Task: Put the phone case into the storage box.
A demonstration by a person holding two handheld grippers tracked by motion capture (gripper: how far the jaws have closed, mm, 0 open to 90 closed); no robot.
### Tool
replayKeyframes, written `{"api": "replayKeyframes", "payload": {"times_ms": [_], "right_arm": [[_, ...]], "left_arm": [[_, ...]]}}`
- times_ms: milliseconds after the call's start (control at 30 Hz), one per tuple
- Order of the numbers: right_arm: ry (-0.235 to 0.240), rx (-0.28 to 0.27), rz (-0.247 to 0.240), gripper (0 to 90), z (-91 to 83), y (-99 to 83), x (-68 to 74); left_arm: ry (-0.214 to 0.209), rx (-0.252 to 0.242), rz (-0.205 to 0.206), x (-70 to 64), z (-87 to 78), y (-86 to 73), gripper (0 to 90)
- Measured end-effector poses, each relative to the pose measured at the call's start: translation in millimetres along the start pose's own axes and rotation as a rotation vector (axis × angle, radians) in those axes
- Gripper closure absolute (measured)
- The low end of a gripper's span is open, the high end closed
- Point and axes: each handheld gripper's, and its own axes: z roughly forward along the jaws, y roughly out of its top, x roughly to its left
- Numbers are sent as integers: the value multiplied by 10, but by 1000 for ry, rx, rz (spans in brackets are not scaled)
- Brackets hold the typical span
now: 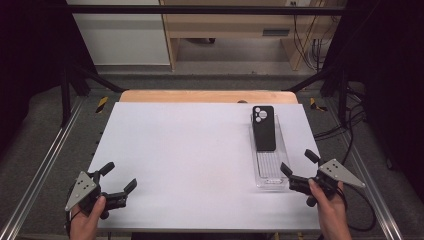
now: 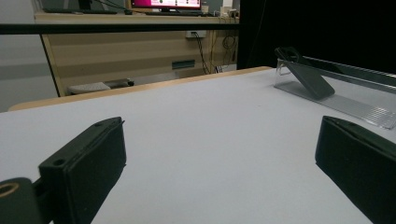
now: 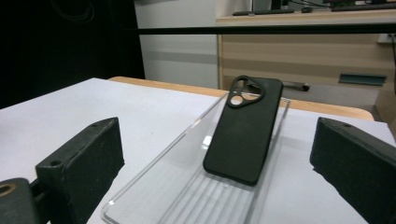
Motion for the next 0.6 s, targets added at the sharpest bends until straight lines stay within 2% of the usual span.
{"api": "replayKeyframes", "payload": {"times_ms": [133,400,533,600], "right_arm": [[22,3,-3,32,17,-5,51],[48,23,32,34,62,-69,91],[60,40,15,44,88,-102,129],[64,64,-24,46,94,-114,174]], "left_arm": [[-7,-4,1,-2,4,3,19],[-20,-15,-3,4,13,11,19],[-28,-10,-1,-5,28,12,19],[-34,-10,0,-11,35,15,18]]}}
